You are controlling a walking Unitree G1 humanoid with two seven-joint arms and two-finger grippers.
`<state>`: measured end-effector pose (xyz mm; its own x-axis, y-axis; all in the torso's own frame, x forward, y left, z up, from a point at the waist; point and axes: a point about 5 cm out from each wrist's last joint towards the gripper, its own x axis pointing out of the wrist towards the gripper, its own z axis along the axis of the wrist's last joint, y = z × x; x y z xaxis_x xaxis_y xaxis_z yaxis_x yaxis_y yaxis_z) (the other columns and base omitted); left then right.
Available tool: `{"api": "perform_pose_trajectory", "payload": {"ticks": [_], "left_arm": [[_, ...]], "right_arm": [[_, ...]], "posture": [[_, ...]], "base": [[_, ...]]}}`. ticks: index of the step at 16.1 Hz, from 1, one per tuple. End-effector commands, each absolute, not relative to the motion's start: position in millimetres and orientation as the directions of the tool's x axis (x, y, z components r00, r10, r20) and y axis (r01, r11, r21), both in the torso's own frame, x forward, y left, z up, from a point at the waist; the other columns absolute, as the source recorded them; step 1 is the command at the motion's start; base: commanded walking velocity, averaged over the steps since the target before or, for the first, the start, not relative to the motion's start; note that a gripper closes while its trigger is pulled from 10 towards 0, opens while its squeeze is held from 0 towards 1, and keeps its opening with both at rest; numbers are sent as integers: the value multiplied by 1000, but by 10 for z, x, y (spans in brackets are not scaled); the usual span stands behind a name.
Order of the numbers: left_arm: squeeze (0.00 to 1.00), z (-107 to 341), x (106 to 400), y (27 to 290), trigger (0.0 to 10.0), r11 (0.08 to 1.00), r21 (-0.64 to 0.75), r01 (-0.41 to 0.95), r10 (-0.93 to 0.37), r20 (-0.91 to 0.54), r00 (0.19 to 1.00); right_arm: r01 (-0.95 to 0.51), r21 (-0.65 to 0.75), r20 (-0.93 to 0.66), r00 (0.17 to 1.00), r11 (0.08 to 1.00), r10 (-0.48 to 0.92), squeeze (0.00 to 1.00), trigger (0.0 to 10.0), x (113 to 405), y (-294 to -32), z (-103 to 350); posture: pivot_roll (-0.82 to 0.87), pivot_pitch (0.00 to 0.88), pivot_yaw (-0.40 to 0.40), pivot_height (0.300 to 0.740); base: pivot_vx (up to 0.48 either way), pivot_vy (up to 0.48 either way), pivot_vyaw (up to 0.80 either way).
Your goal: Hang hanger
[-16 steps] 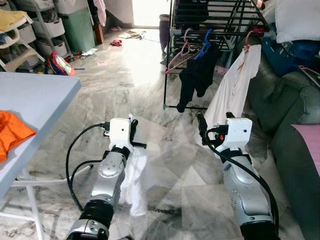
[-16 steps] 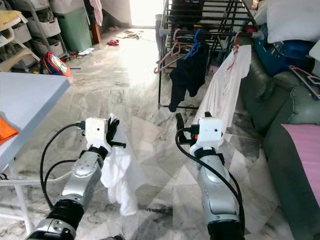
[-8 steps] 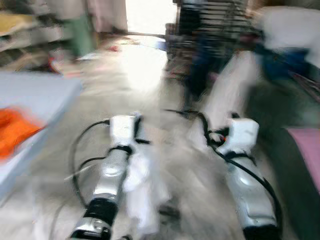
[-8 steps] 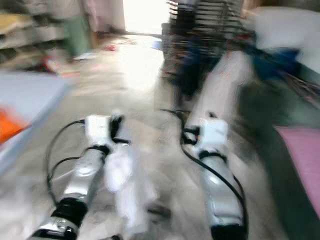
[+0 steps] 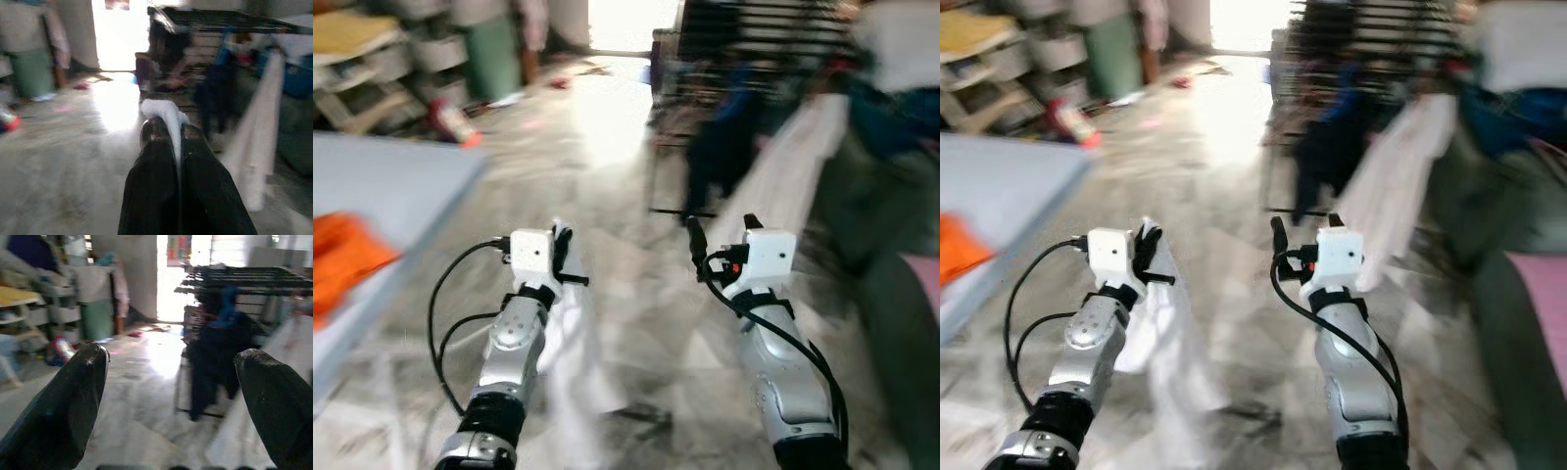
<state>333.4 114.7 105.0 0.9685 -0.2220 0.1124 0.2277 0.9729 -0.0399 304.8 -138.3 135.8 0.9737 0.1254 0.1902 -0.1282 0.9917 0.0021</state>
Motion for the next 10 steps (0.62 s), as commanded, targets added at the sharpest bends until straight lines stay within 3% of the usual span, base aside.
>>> {"api": "perform_pose_trajectory", "payload": {"ticks": [1, 4, 10], "left_arm": [[0, 1172, 3363, 1136, 10000, 968, -17, 249, -243, 158, 957], [0, 1171, 3351, 1120, 10000, 968, -22, 250, -243, 158, 957], [0, 1164, 3324, 1118, 10000, 968, -29, 251, -244, 154, 958]], "right_arm": [[-112, 4, 207, 972, 994, 109, 0, 10000, 3054, -1407, 1407], [-109, 16, 207, 973, 994, 104, 0, 10000, 3038, -1422, 1413], [-113, 17, 192, 976, 993, 107, 0, 10000, 3023, -1433, 1413]], "posture": [[28, 78, 12, 740], [27, 94, 4, 740], [28, 121, -1, 740]], "base": [[364, 0, 0], [364, 0, 0], [358, 0, -715]]}}
